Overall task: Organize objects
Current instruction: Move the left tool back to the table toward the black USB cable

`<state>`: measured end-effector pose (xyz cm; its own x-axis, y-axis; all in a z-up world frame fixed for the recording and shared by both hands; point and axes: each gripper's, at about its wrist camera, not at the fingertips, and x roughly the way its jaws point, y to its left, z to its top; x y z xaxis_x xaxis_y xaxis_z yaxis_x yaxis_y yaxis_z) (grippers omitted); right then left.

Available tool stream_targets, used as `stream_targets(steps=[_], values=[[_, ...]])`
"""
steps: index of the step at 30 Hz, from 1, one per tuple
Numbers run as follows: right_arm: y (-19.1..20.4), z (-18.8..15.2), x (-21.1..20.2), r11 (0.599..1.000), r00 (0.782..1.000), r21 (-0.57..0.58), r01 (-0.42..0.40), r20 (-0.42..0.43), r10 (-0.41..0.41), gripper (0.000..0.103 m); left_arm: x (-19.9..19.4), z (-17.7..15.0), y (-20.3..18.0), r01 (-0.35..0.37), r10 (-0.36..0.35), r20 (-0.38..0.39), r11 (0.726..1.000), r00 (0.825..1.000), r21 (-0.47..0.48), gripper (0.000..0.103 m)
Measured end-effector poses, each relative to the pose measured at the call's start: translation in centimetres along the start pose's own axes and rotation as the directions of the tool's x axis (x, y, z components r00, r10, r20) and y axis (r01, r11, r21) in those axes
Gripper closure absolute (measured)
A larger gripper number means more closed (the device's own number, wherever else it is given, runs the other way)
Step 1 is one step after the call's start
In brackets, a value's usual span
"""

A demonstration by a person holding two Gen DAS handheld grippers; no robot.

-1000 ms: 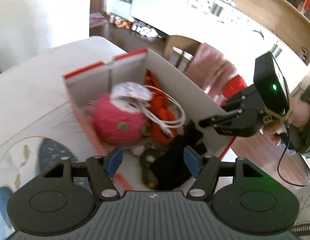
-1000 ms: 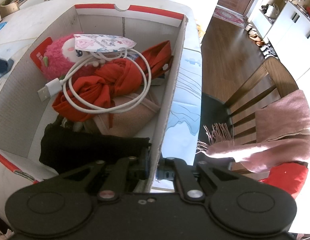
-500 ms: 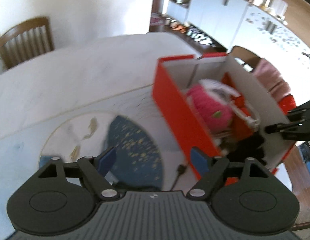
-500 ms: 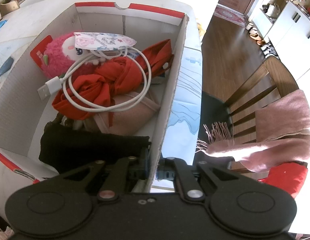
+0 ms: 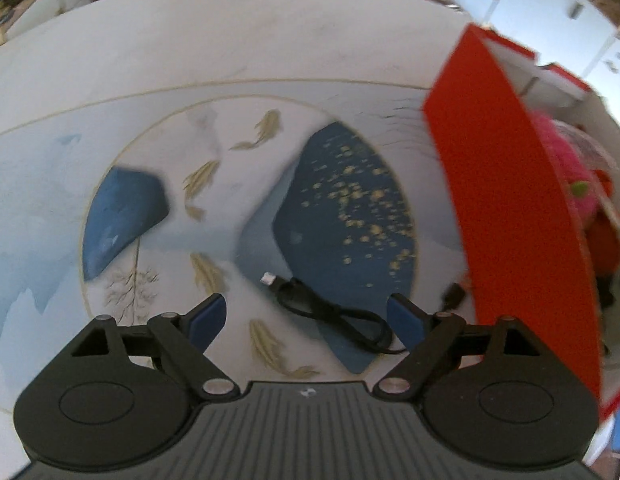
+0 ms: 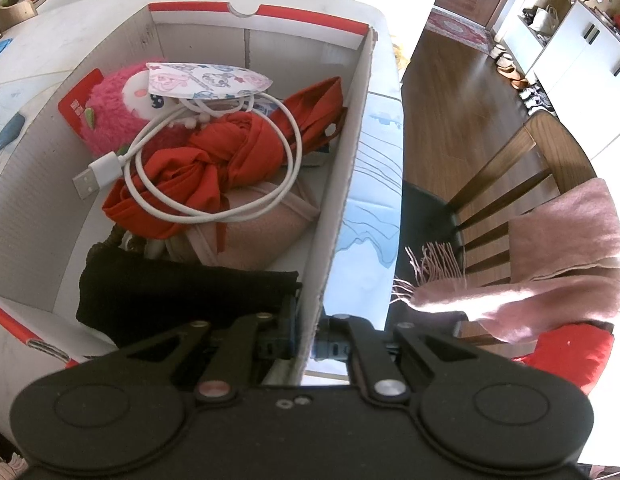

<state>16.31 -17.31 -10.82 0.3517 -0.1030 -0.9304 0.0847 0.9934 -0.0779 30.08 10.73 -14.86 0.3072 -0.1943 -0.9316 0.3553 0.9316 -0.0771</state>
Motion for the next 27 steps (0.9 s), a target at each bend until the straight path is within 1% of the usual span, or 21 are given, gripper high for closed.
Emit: stream_targets(steps=[4, 8, 13, 16, 21, 24, 27], values=[[0.0, 0.0, 0.0, 1.0, 1.0, 0.001, 0.002, 0.0, -0.002, 0.097, 0.7, 0.0, -0.5, -0.066, 0.067, 0.007, 0.997, 0.998, -0.039, 0.016], [0.0, -0.1, 0.0, 1.0, 1.0, 0.003, 0.002, 0.0, -0.002, 0.097, 1.1, -0.1, -1.1, -0.126, 0.127, 0.02, 0.991, 0.992, -0.041, 0.016], [0.0, -0.1, 0.0, 1.0, 1.0, 0.003, 0.002, 0.0, -0.002, 0.097, 1.5, -0.5, -1.7, -0.161, 0.161, 0.014, 0.986, 0.987, -0.032, 0.015], [0.0, -0.1, 0.0, 1.0, 1.0, 0.002, 0.002, 0.0, -0.002, 0.097, 1.5, -0.6, -1.6, -0.154, 0.155, 0.024, 0.988, 0.988, -0.029, 0.015], [0.0, -0.1, 0.0, 1.0, 1.0, 0.002, 0.002, 0.0, -0.002, 0.097, 1.2, -0.9, -0.9, -0.144, 0.145, 0.019, 0.989, 0.989, -0.01, 0.015], [0.0, -0.1, 0.0, 1.0, 1.0, 0.003, 0.001, 0.0, -0.001, 0.097, 1.0, -1.3, 0.0, -0.125, 0.125, 0.008, 0.992, 0.992, -0.031, 0.015], [0.1, -0.2, 0.1, 1.0, 1.0, 0.002, 0.003, -0.002, -0.003, 0.097, 0.8, -1.6, 0.4, -0.116, 0.116, 0.007, 0.993, 0.993, -0.003, 0.015]])
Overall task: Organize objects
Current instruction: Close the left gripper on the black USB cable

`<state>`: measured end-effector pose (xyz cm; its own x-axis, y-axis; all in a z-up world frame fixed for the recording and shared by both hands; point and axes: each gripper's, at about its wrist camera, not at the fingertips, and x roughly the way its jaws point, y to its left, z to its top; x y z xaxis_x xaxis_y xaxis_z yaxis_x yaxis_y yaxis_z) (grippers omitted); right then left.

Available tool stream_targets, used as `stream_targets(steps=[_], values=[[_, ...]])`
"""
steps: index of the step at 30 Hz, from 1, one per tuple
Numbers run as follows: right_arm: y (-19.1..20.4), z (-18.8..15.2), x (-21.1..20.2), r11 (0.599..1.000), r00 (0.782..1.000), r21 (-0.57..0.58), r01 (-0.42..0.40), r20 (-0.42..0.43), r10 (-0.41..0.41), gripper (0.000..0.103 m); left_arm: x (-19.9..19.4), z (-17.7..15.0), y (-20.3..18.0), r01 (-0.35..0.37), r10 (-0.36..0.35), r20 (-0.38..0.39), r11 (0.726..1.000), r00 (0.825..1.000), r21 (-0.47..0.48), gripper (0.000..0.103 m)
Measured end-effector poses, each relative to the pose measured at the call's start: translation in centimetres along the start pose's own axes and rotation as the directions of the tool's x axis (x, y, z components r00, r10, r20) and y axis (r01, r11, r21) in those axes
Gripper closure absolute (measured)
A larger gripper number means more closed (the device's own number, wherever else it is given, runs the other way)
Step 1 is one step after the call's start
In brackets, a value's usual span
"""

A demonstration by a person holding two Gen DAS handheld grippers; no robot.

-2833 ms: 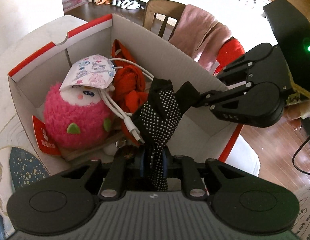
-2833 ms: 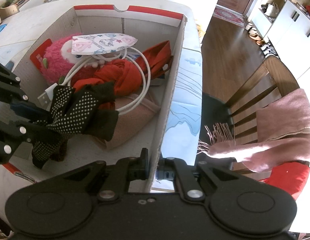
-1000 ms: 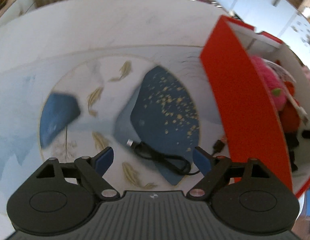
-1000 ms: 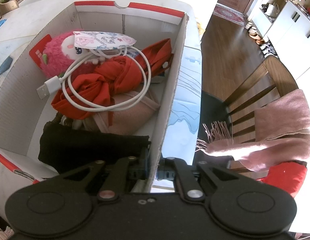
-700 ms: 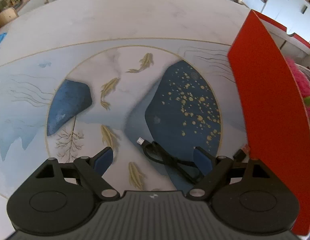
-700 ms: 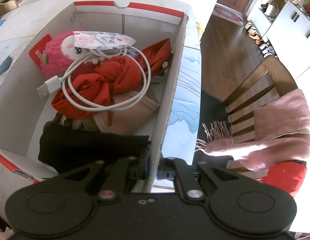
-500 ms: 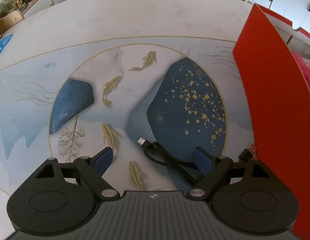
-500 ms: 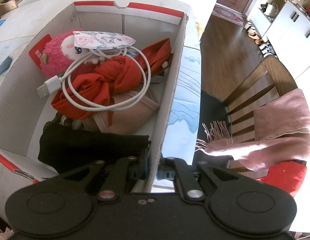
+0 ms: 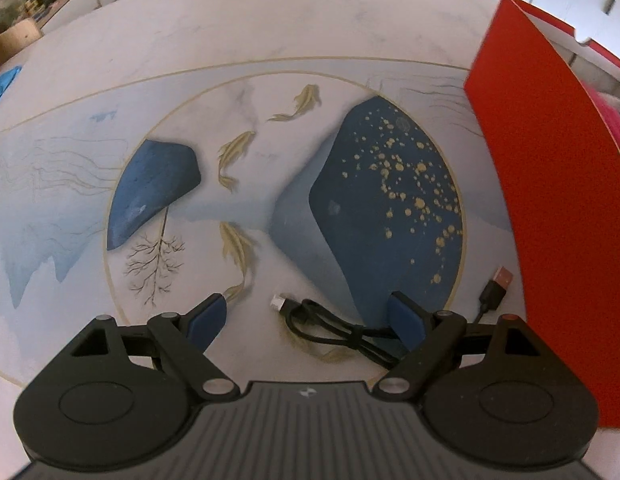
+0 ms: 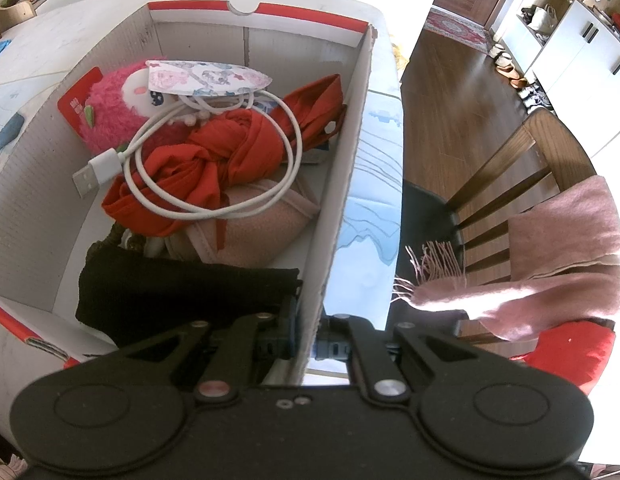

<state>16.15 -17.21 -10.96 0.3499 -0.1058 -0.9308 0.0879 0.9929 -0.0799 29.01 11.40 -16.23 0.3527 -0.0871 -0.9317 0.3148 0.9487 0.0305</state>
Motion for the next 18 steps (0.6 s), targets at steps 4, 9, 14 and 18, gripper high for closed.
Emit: stream_targets(steps=[4, 9, 14, 18], values=[[0.0, 0.0, 0.0, 1.0, 1.0, 0.0, -0.001, -0.001, 0.001, 0.097, -0.5, -0.5, 0.6, 0.014, -0.014, 0.0, 0.999, 1.0, 0.034, 0.024], [0.1, 0.0, 0.0, 1.0, 1.0, -0.004, 0.001, -0.003, -0.001, 0.097, -1.1, -0.3, 1.4, 0.084, -0.082, -0.025, 0.992, 0.996, 0.093, 0.034], [0.1, 0.1, 0.2, 1.0, 1.0, -0.008, 0.0, -0.007, 0.0, 0.097, -3.2, -0.5, 1.4, 0.138, -0.153, 0.022, 0.937, 0.988, 0.321, 0.033], [0.2, 0.1, 0.3, 1.0, 1.0, -0.014, 0.003, -0.011, -0.004, 0.097, -4.3, -0.7, 1.3, 0.209, -0.225, -0.025, 0.847, 0.974, 0.489, 0.033]])
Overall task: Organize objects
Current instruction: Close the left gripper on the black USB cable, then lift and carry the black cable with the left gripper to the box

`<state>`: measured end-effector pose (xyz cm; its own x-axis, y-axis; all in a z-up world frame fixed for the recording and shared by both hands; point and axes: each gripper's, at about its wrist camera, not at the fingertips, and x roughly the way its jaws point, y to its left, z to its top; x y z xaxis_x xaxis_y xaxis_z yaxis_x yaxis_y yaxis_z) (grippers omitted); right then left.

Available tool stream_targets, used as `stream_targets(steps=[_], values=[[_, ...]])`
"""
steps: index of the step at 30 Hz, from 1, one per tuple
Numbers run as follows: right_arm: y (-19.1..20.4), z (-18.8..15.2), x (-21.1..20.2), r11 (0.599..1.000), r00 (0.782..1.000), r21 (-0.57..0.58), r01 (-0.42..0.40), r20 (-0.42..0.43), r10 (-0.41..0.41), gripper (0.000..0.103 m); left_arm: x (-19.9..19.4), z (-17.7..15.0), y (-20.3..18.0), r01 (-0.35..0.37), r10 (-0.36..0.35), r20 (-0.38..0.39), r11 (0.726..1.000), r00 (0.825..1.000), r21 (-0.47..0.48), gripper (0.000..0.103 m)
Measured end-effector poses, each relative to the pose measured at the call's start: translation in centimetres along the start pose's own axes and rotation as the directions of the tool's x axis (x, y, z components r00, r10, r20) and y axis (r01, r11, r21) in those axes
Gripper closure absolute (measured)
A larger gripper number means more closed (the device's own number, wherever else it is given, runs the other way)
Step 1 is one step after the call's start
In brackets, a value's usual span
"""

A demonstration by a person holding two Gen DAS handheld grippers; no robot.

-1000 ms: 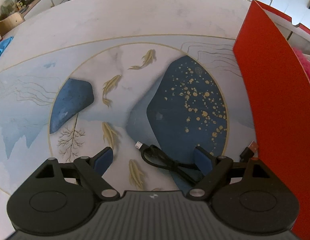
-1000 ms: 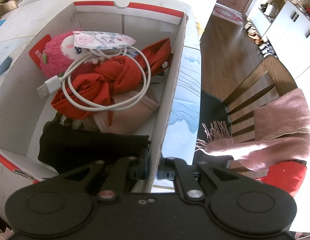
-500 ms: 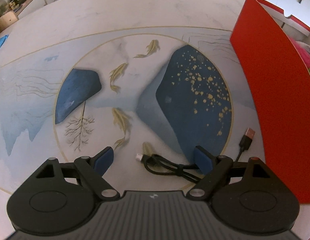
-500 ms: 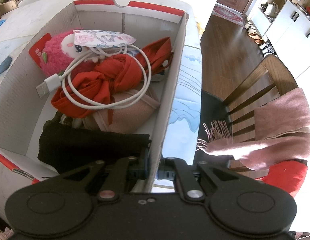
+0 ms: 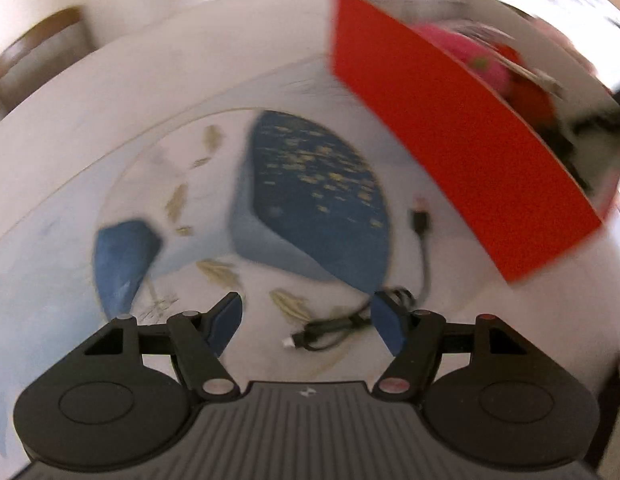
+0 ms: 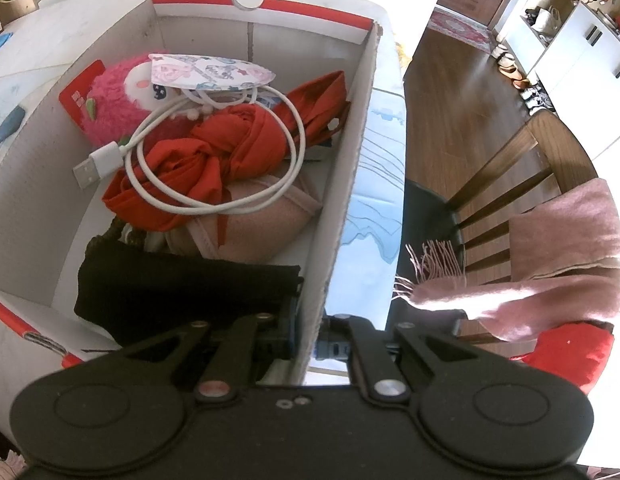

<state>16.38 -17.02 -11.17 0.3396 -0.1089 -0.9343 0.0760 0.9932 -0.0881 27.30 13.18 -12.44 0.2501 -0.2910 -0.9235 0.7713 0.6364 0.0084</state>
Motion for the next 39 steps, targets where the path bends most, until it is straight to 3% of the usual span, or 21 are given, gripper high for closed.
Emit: stream_targets(steps=[3, 6, 12, 17, 21, 23, 27, 30, 35, 39], values=[[0.1, 0.0, 0.0, 1.0, 1.0, -0.003, 0.004, -0.003, -0.004, 0.096, 0.4, -0.2, -1.1, 0.049, -0.042, -0.05, 0.987, 0.998, 0.151, 0.033], [0.2, 0.1, 0.0, 1.0, 1.0, -0.006, 0.008, -0.006, -0.008, 0.096, 1.7, -0.6, -2.2, 0.042, -0.016, -0.101, 0.965, 0.995, 0.258, 0.033], [0.3, 0.1, 0.1, 1.0, 1.0, -0.005, 0.014, -0.011, -0.014, 0.096, 2.7, 0.2, -2.9, 0.06, -0.027, -0.109, 0.949, 0.994, 0.31, 0.034], [0.3, 0.1, 0.2, 1.0, 1.0, 0.001, 0.014, -0.014, -0.014, 0.096, 3.0, 1.0, -2.9, 0.138, -0.095, -0.143, 0.933, 0.985, 0.332, 0.054], [0.2, 0.0, 0.3, 1.0, 1.0, 0.005, 0.013, -0.016, -0.013, 0.096, 2.9, 1.1, -2.8, 0.139, -0.096, -0.144, 0.936, 0.985, 0.324, 0.065], [0.2, 0.0, 0.3, 1.0, 1.0, 0.008, 0.012, -0.015, -0.012, 0.096, 2.8, 1.0, -3.0, 0.136, -0.095, -0.143, 0.938, 0.985, 0.318, 0.078], [0.2, 0.0, 0.4, 1.0, 1.0, 0.011, 0.012, -0.016, -0.012, 0.096, 2.4, 0.3, -4.1, 0.11, -0.072, -0.123, 0.934, 0.99, 0.34, 0.092], [0.1, -0.1, 0.4, 1.0, 1.0, 0.011, 0.011, -0.015, -0.011, 0.096, 2.2, -0.2, -4.3, 0.087, -0.062, -0.097, 0.955, 0.993, 0.283, 0.093], [0.2, -0.1, 0.4, 1.0, 1.0, 0.01, 0.012, -0.015, -0.012, 0.096, 1.7, -0.7, -3.0, 0.101, -0.097, -0.048, 0.991, 0.994, 0.086, 0.094], [0.2, -0.1, 0.4, 1.0, 1.0, 0.009, 0.013, -0.013, -0.013, 0.096, 1.1, -1.0, -2.4, 0.14, -0.14, 0.001, 0.988, 0.99, -0.06, 0.095]])
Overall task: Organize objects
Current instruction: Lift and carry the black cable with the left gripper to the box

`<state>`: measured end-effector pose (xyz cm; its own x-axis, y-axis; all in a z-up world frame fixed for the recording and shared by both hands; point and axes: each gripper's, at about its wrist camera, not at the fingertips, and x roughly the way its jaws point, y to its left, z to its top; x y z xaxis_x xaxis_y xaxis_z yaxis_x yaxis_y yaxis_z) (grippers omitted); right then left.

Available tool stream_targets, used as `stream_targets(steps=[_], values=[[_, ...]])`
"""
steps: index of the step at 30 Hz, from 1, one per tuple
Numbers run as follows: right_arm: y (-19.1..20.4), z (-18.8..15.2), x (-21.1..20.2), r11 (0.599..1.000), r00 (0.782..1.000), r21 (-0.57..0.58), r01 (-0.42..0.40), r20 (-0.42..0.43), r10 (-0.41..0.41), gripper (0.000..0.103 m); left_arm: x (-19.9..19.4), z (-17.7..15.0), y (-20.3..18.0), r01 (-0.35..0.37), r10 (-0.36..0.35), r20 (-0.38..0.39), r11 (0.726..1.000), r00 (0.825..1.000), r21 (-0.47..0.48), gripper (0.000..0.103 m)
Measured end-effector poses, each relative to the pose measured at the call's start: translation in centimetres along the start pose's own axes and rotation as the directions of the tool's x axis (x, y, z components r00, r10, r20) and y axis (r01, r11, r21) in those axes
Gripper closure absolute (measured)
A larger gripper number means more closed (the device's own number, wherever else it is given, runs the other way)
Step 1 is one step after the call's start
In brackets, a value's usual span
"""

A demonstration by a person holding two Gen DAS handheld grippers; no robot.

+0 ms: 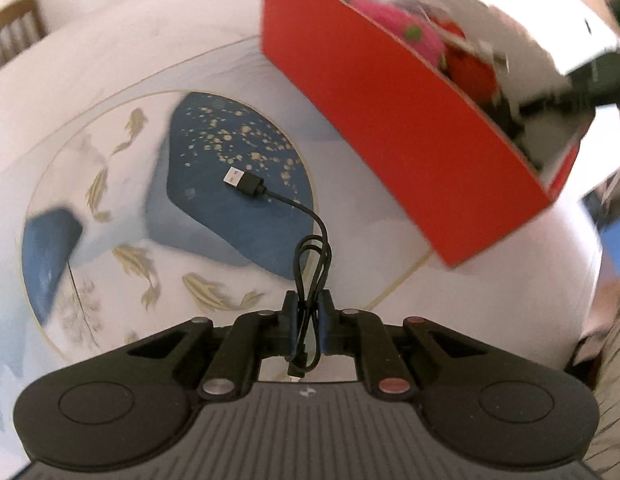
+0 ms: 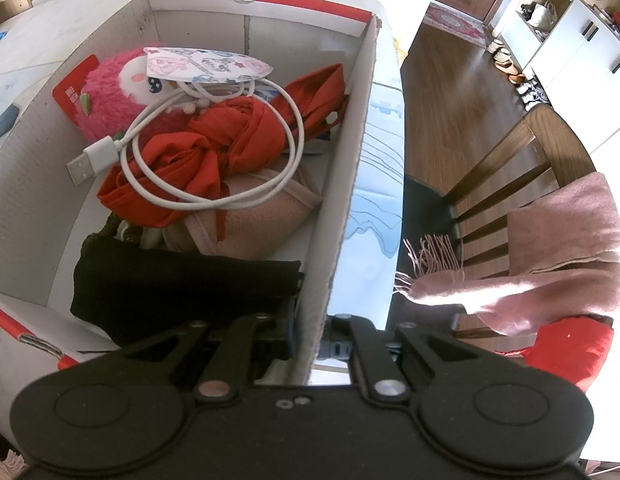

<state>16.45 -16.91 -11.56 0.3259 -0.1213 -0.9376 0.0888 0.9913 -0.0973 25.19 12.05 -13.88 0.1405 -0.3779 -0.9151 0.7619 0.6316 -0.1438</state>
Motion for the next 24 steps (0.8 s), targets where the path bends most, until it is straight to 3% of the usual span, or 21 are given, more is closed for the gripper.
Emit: stream_targets(steps=[3, 11, 24], values=[[0.0, 0.0, 0.0, 1.0, 1.0, -0.002, 0.0, 0.0, 0.0, 0.096, -1.0, 0.0, 0.2, 0.031, -0.027, 0.053, 0.996, 0.998, -0.078, 0.095], [-0.1, 0.0, 0.0, 1.0, 1.0, -0.003, -0.007, 0.005, 0.007, 0.097, -4.2, 1.4, -0.3, 0.05, -0.026, 0.17, 0.989, 0.985, -0.14, 0.095], [0.2, -0.2, -0.3, 1.0, 1.0, -0.011, -0.024, 0.016, 0.024, 0.097, -8.1, 6.8, -3.8, 0.081, -0.064, 0.294, 0.996, 0.954, -0.047, 0.095]])
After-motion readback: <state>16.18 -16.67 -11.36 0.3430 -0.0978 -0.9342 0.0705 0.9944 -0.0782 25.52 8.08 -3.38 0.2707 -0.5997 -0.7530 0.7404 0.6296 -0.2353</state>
